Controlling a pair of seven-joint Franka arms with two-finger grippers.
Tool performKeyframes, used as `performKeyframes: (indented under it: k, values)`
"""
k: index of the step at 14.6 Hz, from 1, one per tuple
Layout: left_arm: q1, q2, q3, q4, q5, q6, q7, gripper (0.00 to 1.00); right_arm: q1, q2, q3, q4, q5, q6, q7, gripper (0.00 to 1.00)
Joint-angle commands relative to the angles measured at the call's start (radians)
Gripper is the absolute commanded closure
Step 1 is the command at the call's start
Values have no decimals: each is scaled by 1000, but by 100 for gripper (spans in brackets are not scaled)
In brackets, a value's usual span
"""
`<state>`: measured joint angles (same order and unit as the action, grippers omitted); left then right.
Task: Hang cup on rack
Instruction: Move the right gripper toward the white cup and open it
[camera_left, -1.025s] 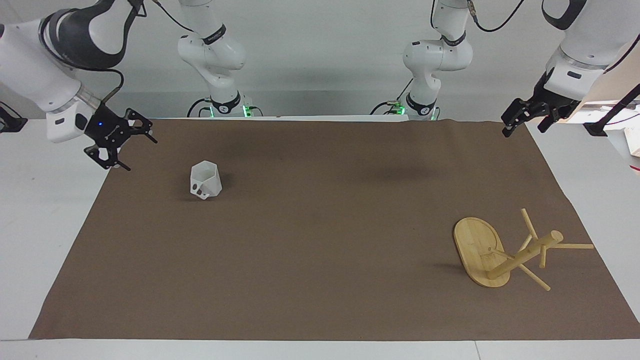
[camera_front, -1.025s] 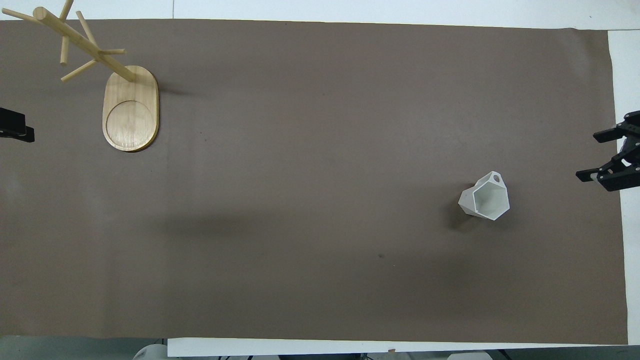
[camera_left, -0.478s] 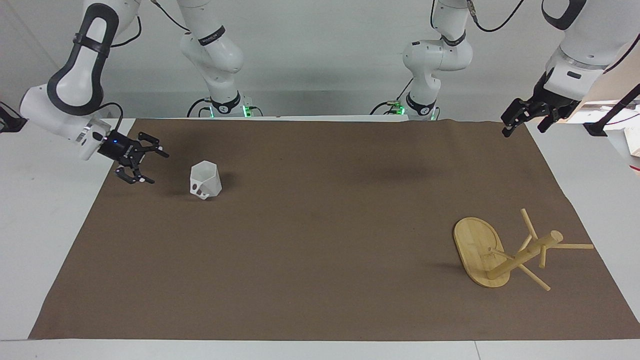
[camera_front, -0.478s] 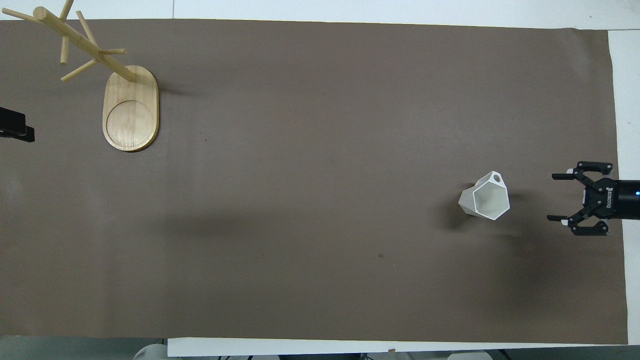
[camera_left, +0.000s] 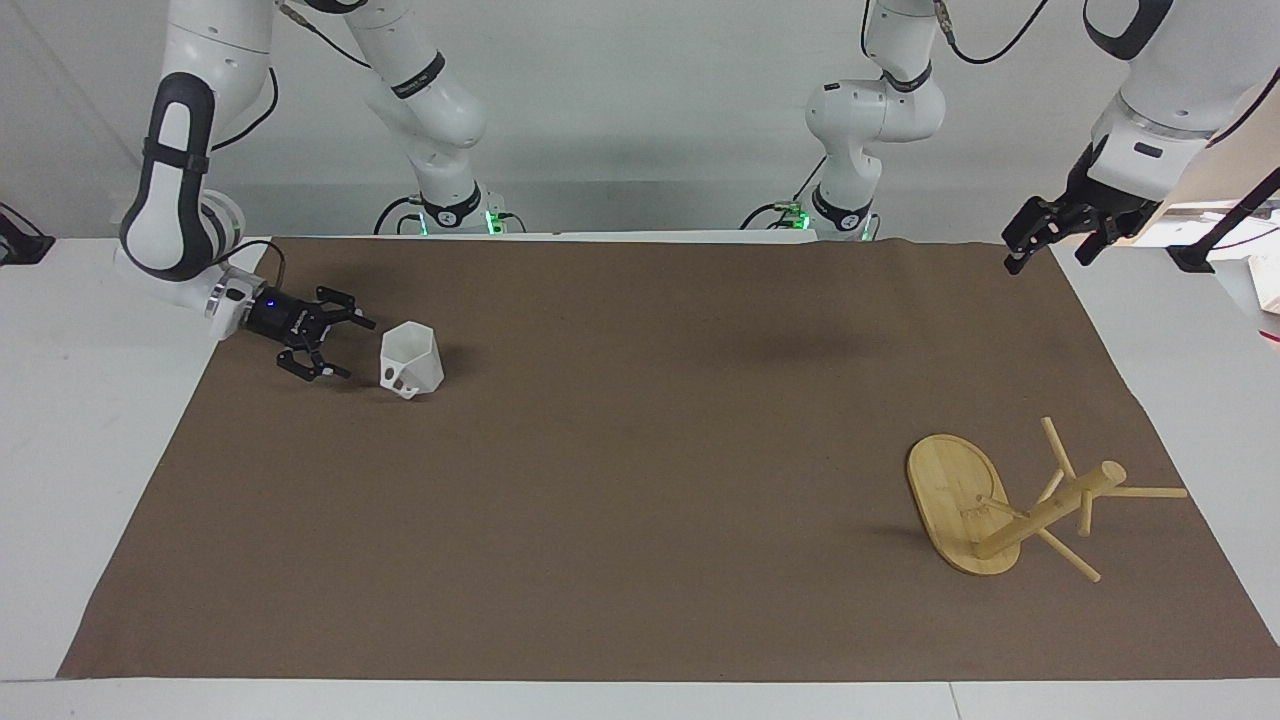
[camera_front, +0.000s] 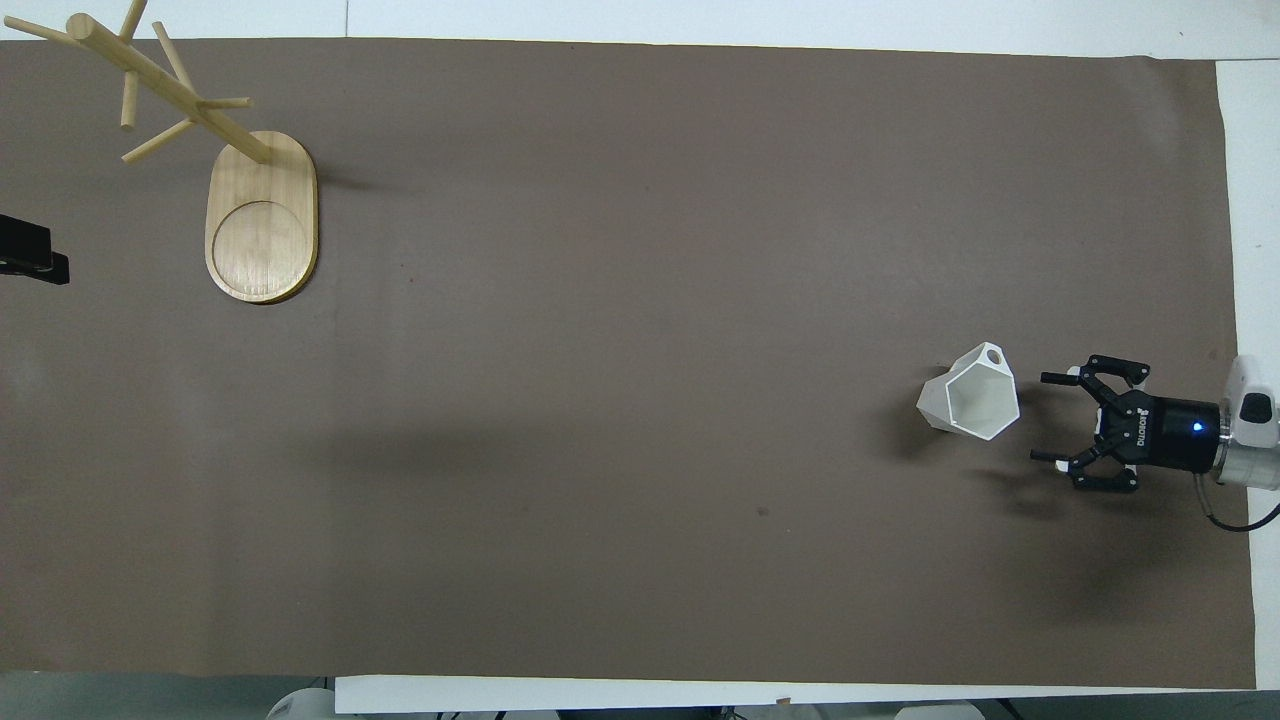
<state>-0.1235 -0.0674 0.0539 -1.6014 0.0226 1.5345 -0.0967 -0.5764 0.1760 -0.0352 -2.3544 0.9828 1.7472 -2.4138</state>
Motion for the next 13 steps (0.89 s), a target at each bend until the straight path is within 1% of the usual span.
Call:
performKeyframes:
  k: [1, 6, 8, 11, 13]
  values:
    - [2, -3, 0, 3, 8, -14, -1, 0, 2, -35, 14, -40, 57, -5, -25, 0]
    - [2, -3, 0, 3, 8, -14, -1, 0, 53, -35, 14, -46, 74, 3, -27, 0]
    - [2, -3, 0, 1, 10, -14, -1, 0, 72, -36, 12, -58, 100, 6, -33, 0]
    - [2, -3, 0, 1, 8, -14, -1, 0, 75, -36, 14, -60, 105, 20, -47, 0]
    - [2, -3, 0, 1, 8, -14, -1, 0, 96, -36, 14, -63, 120, 29, -53, 0]
